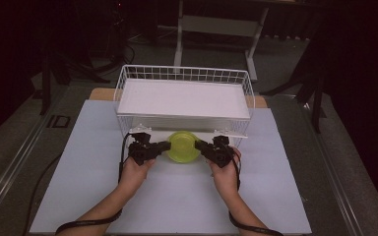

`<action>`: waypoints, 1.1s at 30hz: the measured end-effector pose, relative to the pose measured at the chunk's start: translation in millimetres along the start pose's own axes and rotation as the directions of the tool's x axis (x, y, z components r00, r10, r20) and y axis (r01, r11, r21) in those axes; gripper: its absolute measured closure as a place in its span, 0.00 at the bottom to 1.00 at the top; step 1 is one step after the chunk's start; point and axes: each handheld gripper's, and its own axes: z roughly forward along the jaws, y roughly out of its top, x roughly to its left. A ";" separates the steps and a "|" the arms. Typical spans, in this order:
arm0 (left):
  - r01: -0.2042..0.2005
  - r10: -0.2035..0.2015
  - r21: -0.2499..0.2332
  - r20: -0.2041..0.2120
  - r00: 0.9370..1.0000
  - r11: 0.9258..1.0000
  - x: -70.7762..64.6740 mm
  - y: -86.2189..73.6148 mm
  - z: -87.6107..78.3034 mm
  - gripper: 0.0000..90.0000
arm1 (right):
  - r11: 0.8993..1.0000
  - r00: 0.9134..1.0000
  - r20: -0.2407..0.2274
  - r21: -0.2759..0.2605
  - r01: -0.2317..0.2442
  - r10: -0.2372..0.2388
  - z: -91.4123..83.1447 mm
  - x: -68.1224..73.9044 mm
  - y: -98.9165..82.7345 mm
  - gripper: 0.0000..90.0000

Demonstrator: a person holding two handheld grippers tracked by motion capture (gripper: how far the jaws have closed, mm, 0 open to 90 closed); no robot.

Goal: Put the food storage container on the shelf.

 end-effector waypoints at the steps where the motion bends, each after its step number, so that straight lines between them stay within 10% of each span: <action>1: 0.003 -0.003 0.000 -0.003 1.000 1.000 0.8 0.6 1.3 0.91 | 1.000 1.000 0.004 -0.004 0.002 -0.002 1.4 -0.6 0.3 0.88; 16: 0.062 -0.062 -0.037 0.004 0.998 0.997 15.7 7.0 14.1 0.89 | 0.998 0.999 0.015 -0.040 -0.049 0.050 16.7 -7.2 6.6 0.86; 33: 0.038 -0.040 -0.072 -0.032 0.999 0.997 14.6 5.2 22.3 0.80 | 0.988 0.993 0.092 -0.142 -0.067 0.080 20.7 -14.9 8.1 0.74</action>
